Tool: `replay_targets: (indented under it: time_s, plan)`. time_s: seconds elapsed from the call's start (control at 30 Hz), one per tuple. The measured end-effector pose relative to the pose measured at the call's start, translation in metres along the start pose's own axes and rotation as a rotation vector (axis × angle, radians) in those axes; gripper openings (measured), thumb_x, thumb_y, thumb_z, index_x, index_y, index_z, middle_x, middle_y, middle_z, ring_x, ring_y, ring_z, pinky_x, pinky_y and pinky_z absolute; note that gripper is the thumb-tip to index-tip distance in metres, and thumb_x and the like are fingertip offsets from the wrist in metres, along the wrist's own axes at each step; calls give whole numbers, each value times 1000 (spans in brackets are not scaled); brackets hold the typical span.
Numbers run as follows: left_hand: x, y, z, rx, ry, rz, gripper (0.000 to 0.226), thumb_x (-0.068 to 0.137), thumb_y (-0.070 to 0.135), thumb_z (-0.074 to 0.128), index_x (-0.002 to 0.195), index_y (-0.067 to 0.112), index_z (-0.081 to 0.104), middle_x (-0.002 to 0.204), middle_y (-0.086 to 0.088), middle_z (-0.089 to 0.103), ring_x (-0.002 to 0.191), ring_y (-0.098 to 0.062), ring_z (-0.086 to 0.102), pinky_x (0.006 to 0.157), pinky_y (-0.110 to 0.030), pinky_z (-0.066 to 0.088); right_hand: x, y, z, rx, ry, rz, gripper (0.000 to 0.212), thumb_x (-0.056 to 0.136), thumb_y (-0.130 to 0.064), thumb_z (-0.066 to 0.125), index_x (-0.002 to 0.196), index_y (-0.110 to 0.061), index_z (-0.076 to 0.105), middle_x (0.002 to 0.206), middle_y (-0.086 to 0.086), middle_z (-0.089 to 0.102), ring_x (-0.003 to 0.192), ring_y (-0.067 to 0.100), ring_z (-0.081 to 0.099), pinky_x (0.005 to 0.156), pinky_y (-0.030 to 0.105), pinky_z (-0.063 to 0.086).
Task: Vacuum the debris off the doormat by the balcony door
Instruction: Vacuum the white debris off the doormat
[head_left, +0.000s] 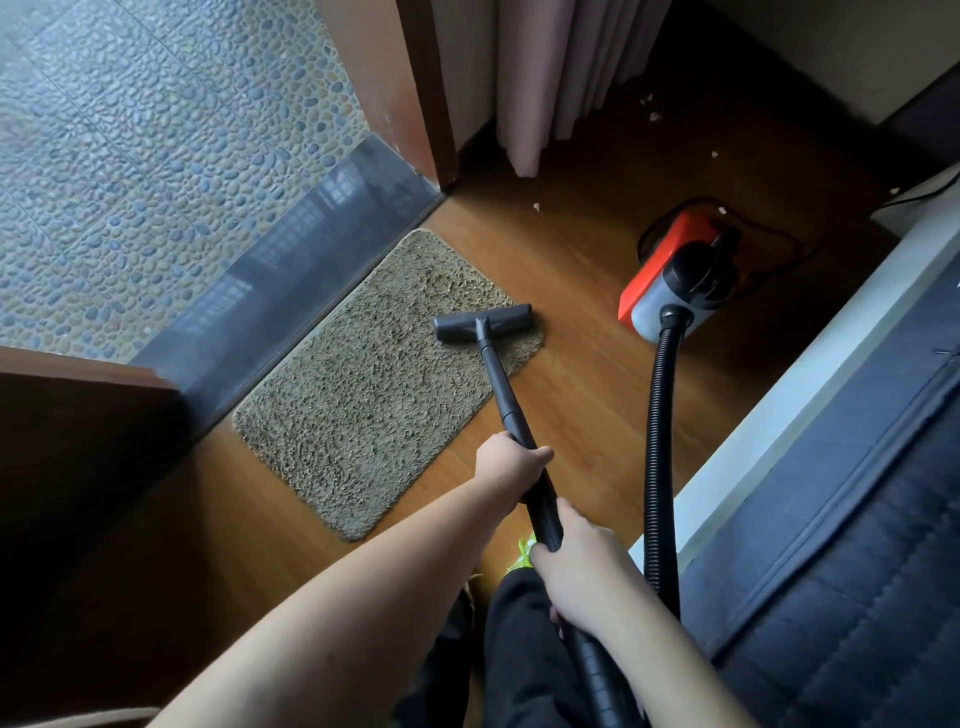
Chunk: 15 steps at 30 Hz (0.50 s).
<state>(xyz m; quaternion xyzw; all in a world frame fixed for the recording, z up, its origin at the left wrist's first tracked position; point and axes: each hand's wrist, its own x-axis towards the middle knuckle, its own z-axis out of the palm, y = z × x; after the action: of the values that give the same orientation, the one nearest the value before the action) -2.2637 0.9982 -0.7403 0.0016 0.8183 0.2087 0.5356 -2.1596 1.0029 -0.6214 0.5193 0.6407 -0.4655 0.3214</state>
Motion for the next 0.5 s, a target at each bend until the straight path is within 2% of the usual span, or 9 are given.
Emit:
replay_targets:
  time_s: [0.1,0.33,0.43,0.5]
  plan:
    - [0,1,-4,9,13,8,32,81,31,69,106,11,63,93,-6,68,68,-15,62,35,-18,40,-1,-4,0,-17,15,-23,55,91,-31,43,144,-25,30,105,8,65,92,29,68,81,43,57]
    - [-11,-7,-2,-3,9,5,29,80,28,68,104,14,62,94,-4,69,71,-15,65,40,-18,43,-10,0,5,-73,8,-37,55,92,-28,41,144,-21,26,112,9,61,92,30,68,82,39,56]
    - [-18,-16,7,-7,2,-3,25,78,28,68,98,16,59,93,-5,69,77,-18,68,49,-24,52,-19,11,8,-78,-5,-20,62,92,-31,42,149,-28,17,114,7,62,91,28,68,83,36,56]
    - [-23,-25,15,9,7,-6,23,77,29,68,94,18,57,92,-5,69,79,-19,69,61,-30,59,-26,19,10,-86,-19,1,69,92,-34,42,152,-32,8,118,9,61,95,27,67,85,36,55]
